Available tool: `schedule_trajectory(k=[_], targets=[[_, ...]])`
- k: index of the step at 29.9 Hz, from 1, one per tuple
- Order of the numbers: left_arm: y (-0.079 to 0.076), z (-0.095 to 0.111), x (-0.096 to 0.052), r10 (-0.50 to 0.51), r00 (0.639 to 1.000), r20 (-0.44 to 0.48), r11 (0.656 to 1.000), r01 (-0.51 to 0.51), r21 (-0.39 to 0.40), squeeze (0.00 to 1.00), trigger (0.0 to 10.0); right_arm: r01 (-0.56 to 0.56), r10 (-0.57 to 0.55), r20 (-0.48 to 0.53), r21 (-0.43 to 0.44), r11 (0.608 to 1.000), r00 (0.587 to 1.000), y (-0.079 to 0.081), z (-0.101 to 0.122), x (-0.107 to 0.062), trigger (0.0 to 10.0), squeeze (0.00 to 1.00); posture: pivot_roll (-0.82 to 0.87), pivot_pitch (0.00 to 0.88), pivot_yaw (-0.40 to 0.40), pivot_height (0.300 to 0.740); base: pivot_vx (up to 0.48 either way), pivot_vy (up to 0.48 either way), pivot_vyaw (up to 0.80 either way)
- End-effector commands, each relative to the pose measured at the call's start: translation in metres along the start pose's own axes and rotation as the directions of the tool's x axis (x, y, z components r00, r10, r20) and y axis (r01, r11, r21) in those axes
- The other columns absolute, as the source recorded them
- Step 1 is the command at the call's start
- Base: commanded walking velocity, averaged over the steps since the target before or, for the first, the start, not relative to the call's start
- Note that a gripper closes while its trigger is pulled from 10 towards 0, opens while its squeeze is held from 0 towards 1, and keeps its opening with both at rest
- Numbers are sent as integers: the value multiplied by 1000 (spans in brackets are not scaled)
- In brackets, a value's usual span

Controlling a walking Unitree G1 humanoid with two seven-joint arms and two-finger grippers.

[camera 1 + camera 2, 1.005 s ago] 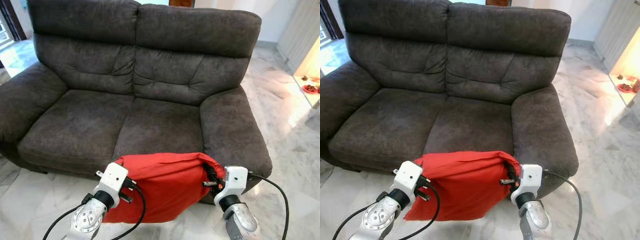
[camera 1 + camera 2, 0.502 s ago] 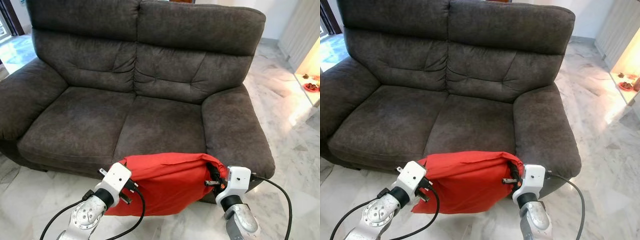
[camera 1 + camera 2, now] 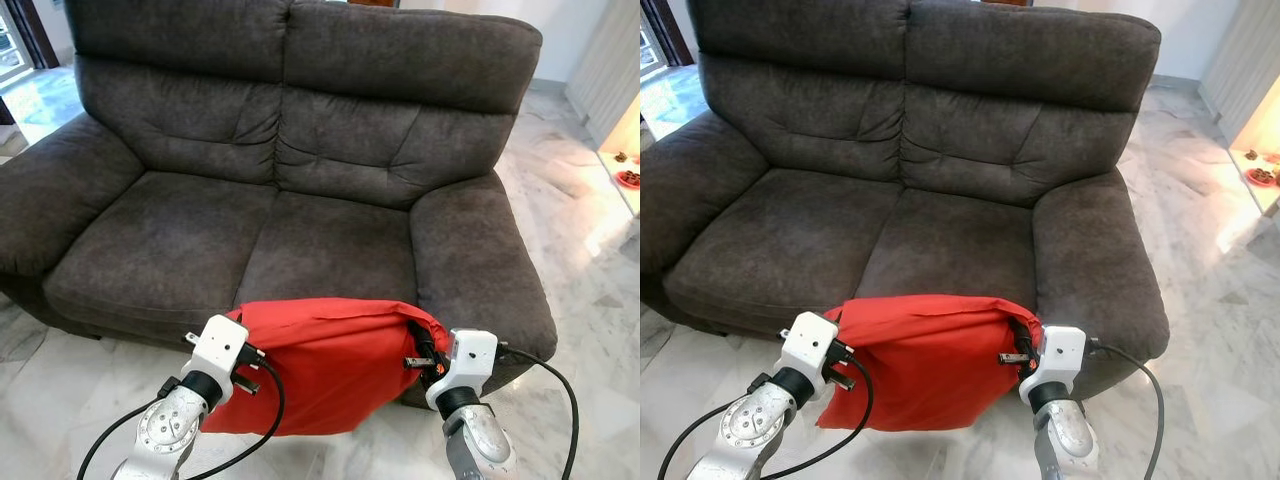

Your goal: Move the pillow to the sofa from floor

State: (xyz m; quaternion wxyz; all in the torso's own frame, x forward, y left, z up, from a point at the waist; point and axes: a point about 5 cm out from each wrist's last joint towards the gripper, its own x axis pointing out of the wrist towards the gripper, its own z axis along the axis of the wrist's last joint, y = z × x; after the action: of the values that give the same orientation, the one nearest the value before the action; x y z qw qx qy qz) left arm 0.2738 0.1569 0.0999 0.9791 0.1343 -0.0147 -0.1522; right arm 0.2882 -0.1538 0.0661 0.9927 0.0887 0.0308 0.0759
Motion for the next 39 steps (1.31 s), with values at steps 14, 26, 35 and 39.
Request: schedule_trajectory(k=[14, 26, 35, 39], targets=[[24, 14, -6, 137, 988, 77, 991, -136, -12, 0, 10000, 90, -87, 85, -22, 996, 993, -19, 18, 0, 10000, 0, 66, 97, -61, 740, 269, 0, -362], [30, 21, -5, 162, 982, 100, 987, -162, -10, 0, 10000, 67, -64, 98, -29, 997, 993, -14, 21, 4, 10000, 0, 73, 102, -59, 740, 305, 0, 0], [49, 43, -1, 203, 966, 159, 979, -204, -7, 0, 10000, 58, -54, 161, -20, 998, 985, -7, 40, 11, 10000, 0, 78, 105, -57, 740, 311, 0, 0], [65, 64, 4, 222, 952, 210, 973, -229, 11, 0, 10000, 57, -55, 223, -2, 998, 973, -4, 59, 18, 10000, 0, 81, 105, -56, 740, 313, 0, 0]])
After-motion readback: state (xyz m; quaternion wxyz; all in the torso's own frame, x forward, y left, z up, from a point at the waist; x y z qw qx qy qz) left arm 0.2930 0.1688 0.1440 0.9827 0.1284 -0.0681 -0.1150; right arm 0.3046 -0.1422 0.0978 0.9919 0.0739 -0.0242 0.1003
